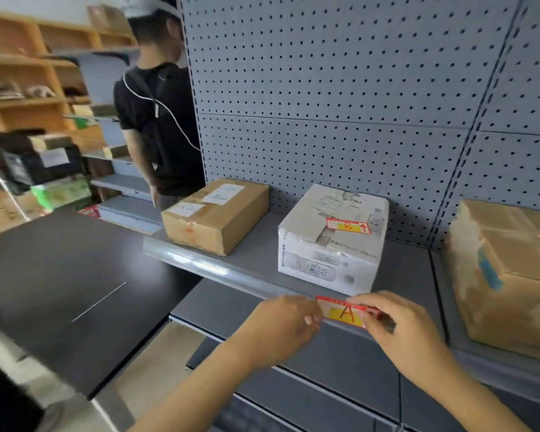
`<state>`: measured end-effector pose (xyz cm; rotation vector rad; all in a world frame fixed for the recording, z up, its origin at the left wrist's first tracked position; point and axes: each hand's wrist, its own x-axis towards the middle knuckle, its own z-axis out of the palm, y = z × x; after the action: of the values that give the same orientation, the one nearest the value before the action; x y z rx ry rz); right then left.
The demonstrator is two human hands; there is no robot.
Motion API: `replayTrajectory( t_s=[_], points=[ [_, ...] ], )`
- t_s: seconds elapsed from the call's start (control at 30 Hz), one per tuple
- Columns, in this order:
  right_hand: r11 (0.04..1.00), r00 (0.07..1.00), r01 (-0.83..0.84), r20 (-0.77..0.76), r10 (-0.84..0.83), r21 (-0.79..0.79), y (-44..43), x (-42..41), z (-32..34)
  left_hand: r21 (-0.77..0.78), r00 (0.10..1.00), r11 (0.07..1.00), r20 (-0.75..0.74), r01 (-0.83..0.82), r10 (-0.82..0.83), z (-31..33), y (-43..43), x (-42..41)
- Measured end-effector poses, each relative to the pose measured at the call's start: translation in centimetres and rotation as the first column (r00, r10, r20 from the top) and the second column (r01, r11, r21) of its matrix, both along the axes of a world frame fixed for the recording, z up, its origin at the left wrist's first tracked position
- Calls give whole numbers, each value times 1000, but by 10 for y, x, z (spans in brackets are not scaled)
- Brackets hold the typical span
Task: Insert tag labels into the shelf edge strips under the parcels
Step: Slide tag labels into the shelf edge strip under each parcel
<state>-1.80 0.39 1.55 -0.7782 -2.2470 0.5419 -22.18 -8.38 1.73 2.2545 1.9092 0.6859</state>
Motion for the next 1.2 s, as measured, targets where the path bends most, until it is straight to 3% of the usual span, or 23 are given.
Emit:
replayTrajectory(
  t_s=[0.33, 0.53, 0.73, 0.83, 1.2],
  points=[
    [997, 997, 62, -38, -64, -47, -40, -197, -15, -46, 998, 997, -27, -64, 63, -9, -54, -201],
    [995, 996, 87, -13, -88, -48, -46, -271, -21, -47, 995, 995, -33, -91, 89, -5, -51, -289],
    [995, 995, 98, 11, -97, -35, -18, -306, -24, 34, 993, 994, -52, -108, 110, -16, -10, -323],
    [993, 993, 111, 33, -109, -38, -9, -316, -27, 68, 987, 995, -137, -74, 82, -24, 5, -335],
    [981, 979, 186, 96, -181, -51, -10, -353, -29, 46, 981, 999, -193, 14, -5, -48, 18, -373]
  ],
)
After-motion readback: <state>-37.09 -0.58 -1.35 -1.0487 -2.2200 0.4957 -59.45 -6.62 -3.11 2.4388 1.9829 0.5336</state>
